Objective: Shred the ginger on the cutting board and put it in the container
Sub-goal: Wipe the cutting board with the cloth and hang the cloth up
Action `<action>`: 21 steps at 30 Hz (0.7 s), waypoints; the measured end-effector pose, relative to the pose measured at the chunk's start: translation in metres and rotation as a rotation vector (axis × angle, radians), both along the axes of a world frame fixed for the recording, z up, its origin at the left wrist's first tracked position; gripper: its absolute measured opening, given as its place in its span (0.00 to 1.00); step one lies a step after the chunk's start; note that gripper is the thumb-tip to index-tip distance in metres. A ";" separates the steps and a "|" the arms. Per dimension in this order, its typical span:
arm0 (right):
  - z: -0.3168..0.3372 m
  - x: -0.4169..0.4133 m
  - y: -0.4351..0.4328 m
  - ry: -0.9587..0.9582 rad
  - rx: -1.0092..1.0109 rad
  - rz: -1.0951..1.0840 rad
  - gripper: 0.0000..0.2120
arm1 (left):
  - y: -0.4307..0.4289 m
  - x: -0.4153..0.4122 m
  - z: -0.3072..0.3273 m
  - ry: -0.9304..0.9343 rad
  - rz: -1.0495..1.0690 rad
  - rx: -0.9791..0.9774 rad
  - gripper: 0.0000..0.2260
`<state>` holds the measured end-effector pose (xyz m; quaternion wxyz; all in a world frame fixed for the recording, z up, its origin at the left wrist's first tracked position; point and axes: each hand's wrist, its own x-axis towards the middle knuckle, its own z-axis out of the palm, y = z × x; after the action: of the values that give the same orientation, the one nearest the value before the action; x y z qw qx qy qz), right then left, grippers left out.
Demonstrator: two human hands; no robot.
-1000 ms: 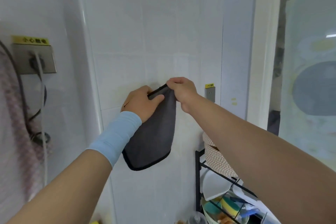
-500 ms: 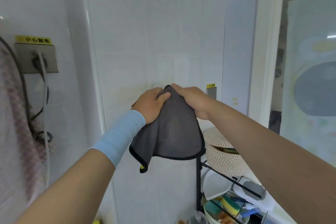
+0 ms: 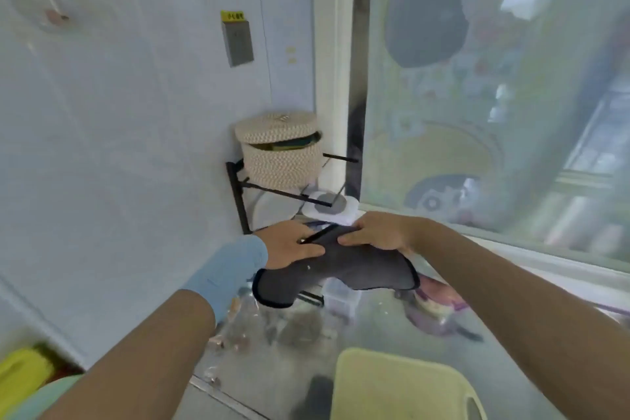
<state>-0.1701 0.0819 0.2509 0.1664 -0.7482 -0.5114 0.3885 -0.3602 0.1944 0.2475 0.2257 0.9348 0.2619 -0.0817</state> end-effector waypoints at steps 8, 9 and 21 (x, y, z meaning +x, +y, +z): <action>-0.125 0.042 -0.098 -0.111 -0.226 -0.216 0.25 | -0.074 0.077 -0.133 0.176 -0.149 -0.208 0.16; -0.144 0.042 -0.107 -0.141 -0.209 -0.246 0.23 | -0.082 0.082 -0.155 0.172 -0.117 -0.210 0.14; -0.313 0.035 -0.211 -0.227 -0.329 -0.227 0.22 | -0.195 0.114 -0.332 0.275 -0.271 0.020 0.22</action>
<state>-0.1346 -0.1287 -0.0617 0.0261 -0.8569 -0.3695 0.3586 -0.2459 -0.0004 -0.0841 0.1655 0.9437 0.1627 -0.2357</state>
